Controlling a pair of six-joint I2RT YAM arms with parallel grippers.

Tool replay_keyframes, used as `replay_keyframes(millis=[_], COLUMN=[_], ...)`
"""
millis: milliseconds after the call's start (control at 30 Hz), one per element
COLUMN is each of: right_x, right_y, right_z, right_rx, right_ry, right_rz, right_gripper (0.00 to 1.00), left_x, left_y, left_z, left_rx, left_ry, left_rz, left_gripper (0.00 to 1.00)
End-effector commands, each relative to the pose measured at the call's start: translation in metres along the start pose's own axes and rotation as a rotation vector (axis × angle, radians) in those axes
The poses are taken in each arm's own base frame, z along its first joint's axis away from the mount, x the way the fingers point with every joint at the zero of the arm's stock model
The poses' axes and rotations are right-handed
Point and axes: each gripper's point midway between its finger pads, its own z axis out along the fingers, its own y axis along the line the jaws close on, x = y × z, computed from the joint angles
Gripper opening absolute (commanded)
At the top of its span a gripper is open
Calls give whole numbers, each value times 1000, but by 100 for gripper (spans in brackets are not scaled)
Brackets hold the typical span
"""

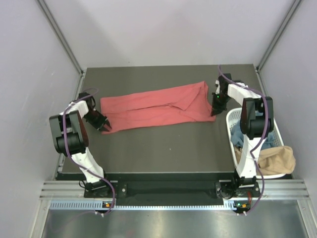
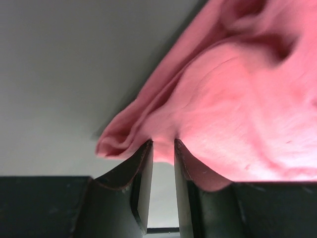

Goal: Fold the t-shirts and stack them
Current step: Fold the tshirt

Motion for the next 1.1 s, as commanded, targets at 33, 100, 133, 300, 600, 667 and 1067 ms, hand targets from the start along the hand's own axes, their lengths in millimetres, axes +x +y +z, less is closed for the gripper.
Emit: replay_keyframes(millis=[33,100,133,300,600,667,1067], right_x=[9,9,6,-8,-14,-15,-23], right_y=[-54,-54,-49,-17,40,43,134], right_z=[-7,-9,-14,-37,-74,-72,-62], right_rx=[282,277,265,218,147,146,-352], right_ry=[18,10,-8,-87,-191,-191,-248], right_rz=[-28,-30,-34,-99,-184,-192,-76], right_gripper=[5,5,5,6,24,28,44], left_x=[37,40,40,24,3,0,-22], left_y=[72,75,76,66,17,4,-54], left_z=[7,5,4,-22,-65,-65,-26], left_rx=[-225,-213,-205,-166,-3,36,204], left_ry=[96,109,111,16,-118,-124,-53], left_rz=[-60,-79,-87,-35,55,67,83], left_gripper=[30,29,28,28,31,31,29])
